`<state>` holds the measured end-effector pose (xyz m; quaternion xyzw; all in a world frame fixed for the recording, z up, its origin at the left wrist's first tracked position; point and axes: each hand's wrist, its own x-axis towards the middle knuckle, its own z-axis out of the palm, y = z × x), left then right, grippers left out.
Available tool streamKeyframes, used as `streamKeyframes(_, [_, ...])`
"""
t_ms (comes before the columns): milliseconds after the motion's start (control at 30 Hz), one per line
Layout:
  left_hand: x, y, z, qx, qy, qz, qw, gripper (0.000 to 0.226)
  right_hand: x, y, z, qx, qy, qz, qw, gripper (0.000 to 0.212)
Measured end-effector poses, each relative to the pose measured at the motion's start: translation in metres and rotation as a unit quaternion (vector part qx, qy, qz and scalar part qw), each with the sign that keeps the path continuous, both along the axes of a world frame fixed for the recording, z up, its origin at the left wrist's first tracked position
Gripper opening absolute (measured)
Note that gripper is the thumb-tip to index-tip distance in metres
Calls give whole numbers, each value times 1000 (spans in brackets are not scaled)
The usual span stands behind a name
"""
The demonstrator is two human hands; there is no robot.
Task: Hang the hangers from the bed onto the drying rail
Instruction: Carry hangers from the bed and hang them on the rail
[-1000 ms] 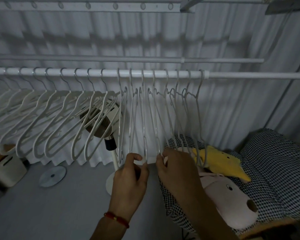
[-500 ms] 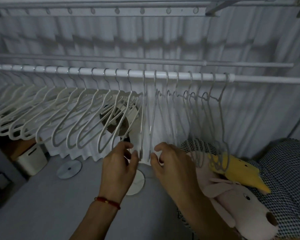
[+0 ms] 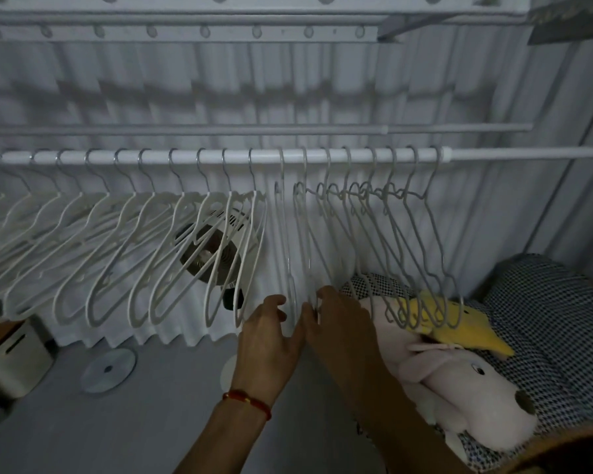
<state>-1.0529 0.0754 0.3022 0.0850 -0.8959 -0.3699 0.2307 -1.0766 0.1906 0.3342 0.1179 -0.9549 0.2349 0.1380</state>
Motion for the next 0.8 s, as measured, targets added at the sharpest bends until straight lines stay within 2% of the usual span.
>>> streamKeyframes(233, [-6, 2, 2, 14, -10, -12, 1000, 48, -12, 3, -2, 36, -17, 9, 999, 30])
streamKeyframes(433, [-10, 4, 0, 5, 10, -5, 1000, 35, -19, 4, -8, -6, -8, 9, 1000, 26])
streamKeyframes(700, [-10, 4, -4, -22, 27, 13, 999, 13, -24, 7, -11, 4, 4, 8, 1000, 29])
streamKeyframes(800, [-9, 4, -6, -32, 35, 16, 999, 18, -22, 7, -11, -1, 14, 3, 1000, 26])
